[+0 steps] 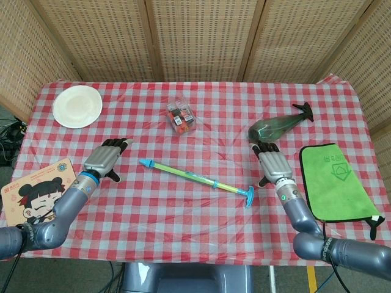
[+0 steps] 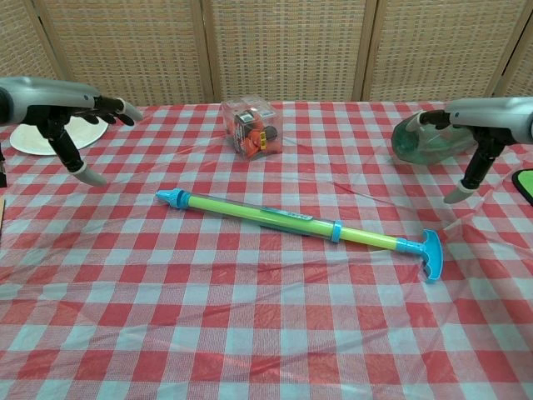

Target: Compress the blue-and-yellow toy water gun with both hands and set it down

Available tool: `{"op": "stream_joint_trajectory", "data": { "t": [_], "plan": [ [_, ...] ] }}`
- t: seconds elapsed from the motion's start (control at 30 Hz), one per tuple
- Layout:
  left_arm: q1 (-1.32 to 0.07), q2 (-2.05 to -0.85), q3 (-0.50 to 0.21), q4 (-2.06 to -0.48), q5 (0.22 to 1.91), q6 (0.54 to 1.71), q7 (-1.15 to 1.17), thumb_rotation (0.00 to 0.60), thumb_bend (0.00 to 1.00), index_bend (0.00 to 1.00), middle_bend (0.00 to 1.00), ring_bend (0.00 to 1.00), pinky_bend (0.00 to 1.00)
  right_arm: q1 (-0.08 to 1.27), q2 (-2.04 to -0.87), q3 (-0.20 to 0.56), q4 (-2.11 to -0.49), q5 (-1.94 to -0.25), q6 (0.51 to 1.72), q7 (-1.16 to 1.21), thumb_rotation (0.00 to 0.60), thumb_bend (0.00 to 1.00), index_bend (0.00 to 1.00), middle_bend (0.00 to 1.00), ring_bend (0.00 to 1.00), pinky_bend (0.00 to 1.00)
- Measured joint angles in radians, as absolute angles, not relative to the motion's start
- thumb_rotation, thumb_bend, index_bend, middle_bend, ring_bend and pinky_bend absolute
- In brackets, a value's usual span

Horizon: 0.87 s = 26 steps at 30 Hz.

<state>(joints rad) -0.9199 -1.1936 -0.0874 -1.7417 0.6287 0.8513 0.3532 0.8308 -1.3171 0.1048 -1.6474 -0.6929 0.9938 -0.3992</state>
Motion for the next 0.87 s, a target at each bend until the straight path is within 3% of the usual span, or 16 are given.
{"op": "stream_joint_trajectory", "data": {
  "t": [0.1,0.33,0.53,0.87],
  "plan": [
    [-0.850,-1.184,-0.071,-1.759,0.772,0.943,0.315,0.600,0.20,0.02,0.00,0.00,0.00,0.787,-1.306,0.091,-1.663,-0.784,1.056,-0.369,0.600,0.21,0.02,0.00,0.00,0.00],
    [-0.627,-1.195,0.013,-1.752,1.118,1.282,0.263,0.600,0.20,0.02,0.00,0.00,0.00,0.615,-1.298,0.010,-1.660,-1.101,1.292,-0.265,0.600,0.21,0.01,0.00,0.00,0.00],
    [-0.406,-1.256,0.102,-1.644,1.318,1.530,0.227,0.600,0.20,0.01,0.00,0.00,0.00,0.449,-1.309,-0.071,-1.585,-1.256,1.440,-0.152,0.600,0.21,0.00,0.00,0.00,0.00],
    [-0.243,-1.313,0.155,-1.525,1.428,1.643,0.203,0.600,0.20,0.00,0.00,0.00,0.00,0.297,-1.339,-0.122,-1.460,-1.393,1.541,-0.039,0.600,0.21,0.00,0.00,0.00,0.00]
  ]
}}
